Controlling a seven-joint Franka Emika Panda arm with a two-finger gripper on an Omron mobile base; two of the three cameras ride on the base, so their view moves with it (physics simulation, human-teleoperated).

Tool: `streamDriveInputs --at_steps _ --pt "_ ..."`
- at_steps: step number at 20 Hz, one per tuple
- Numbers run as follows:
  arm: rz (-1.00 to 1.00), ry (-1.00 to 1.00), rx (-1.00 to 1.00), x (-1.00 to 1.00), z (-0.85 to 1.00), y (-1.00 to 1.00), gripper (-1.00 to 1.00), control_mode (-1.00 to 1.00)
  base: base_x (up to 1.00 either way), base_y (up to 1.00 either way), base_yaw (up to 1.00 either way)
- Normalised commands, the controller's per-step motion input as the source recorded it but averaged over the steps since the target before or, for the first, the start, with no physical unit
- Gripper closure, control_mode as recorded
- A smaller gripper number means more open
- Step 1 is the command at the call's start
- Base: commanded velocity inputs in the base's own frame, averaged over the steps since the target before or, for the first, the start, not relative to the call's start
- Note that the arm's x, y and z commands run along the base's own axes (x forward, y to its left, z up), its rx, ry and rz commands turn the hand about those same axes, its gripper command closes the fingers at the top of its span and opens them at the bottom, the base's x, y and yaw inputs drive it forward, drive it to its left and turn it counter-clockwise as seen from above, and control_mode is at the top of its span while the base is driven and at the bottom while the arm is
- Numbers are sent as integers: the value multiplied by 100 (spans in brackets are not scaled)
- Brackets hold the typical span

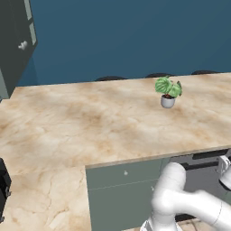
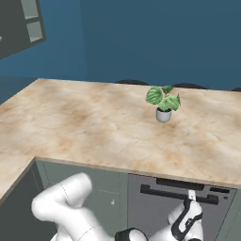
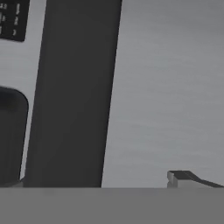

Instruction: Pick up the cup and bowl from the counter, place them in the dishwasher, and close the dishwasher door.

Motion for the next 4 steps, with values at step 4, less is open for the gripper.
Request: streamDriveInputs --at_steps 4 --pt "0 -14 0 64 -47 -38 -100 -100 0 0 0"
